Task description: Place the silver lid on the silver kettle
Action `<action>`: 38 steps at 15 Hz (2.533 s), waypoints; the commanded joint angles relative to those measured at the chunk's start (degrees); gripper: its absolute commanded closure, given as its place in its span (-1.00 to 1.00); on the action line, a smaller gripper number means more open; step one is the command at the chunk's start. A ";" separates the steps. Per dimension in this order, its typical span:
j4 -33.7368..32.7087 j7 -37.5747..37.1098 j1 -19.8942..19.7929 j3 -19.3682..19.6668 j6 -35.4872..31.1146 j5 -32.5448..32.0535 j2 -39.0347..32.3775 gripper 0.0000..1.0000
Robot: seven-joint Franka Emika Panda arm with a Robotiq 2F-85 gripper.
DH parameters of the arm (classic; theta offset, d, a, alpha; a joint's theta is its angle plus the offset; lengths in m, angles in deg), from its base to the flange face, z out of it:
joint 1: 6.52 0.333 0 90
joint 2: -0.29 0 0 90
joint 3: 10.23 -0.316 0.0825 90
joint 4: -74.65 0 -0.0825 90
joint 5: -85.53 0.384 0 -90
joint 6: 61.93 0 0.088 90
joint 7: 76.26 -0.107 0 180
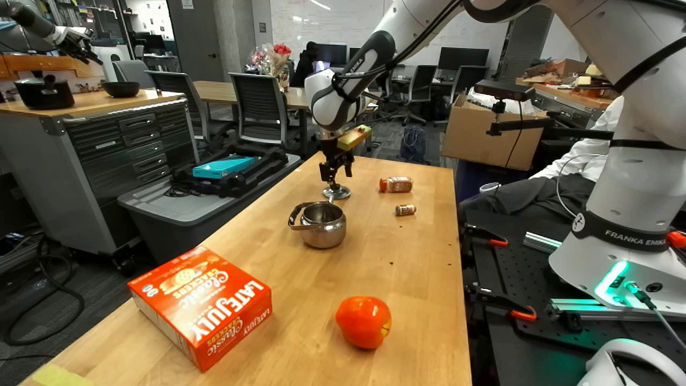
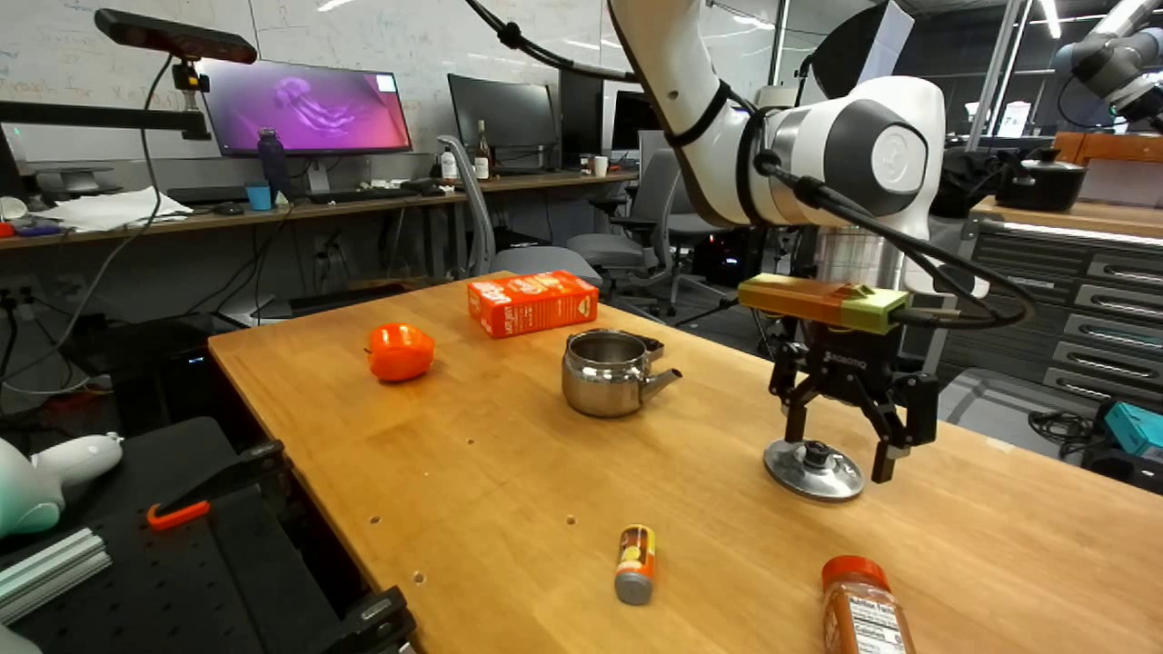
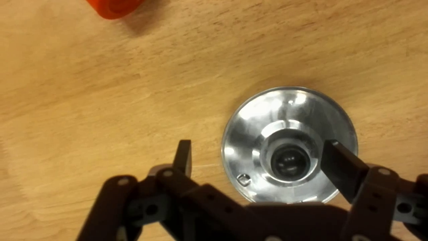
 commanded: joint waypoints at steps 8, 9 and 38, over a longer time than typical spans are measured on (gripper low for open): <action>-4.22 -1.76 1.60 1.75 1.75 -1.72 -2.48 0.39; -4.30 -1.79 1.60 1.77 1.74 -1.72 -2.49 0.57; 17.46 4.41 4.59 -1.34 4.43 -2.47 30.14 0.86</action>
